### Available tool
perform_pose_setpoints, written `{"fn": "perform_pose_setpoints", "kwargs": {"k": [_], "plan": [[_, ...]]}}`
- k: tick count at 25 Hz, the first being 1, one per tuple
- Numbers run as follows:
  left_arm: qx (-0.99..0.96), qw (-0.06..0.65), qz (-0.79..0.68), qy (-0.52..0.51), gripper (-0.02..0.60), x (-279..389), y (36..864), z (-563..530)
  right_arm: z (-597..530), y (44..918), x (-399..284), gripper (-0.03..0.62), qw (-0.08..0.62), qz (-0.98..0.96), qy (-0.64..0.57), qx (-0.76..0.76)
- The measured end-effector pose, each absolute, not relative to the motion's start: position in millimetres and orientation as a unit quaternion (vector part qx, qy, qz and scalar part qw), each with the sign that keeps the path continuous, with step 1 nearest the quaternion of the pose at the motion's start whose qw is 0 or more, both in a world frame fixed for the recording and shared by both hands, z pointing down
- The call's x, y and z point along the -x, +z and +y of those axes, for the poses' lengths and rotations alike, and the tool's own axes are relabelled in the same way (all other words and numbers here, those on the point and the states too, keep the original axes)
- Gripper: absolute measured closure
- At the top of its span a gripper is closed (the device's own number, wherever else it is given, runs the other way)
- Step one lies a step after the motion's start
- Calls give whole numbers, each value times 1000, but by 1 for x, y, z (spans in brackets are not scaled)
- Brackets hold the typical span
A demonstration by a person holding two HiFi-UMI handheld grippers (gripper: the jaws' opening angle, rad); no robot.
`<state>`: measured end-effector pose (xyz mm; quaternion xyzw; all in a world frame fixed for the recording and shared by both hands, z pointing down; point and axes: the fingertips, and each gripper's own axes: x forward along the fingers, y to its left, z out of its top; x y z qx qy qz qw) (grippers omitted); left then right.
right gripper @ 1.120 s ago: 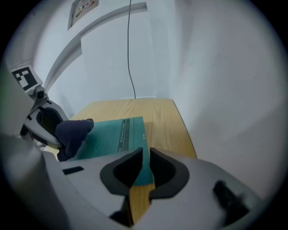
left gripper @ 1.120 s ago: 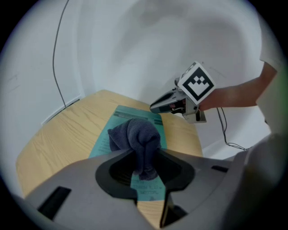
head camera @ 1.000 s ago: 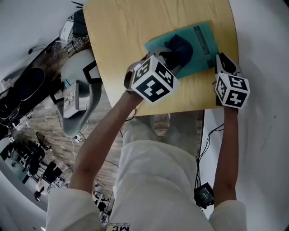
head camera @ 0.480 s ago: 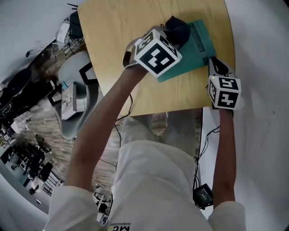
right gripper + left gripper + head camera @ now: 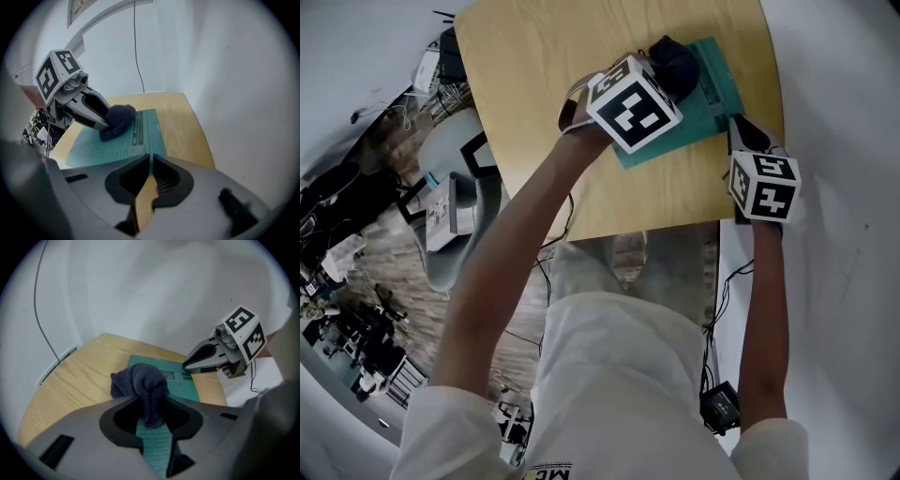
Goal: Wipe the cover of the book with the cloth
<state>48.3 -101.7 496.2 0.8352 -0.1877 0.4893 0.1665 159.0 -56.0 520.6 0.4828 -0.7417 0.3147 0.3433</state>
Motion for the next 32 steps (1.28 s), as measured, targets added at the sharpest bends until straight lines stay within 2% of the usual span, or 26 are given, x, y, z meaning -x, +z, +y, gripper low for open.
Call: {"fn": "perform_pose_setpoints", "kwargs": {"k": [13,26,32], "plan": [[-845,161,-116,497,447,-94,500,-46,-56,521,-159,556,347,-743,313,-479],[-844,156,-75,507,448,-99,499,-7,-57,521,-157,556,343,-745,324,-471],[-848,158,-71,501,446,-93,488,-2,-53,504,-172,556,308,-745,314,-502]]}}
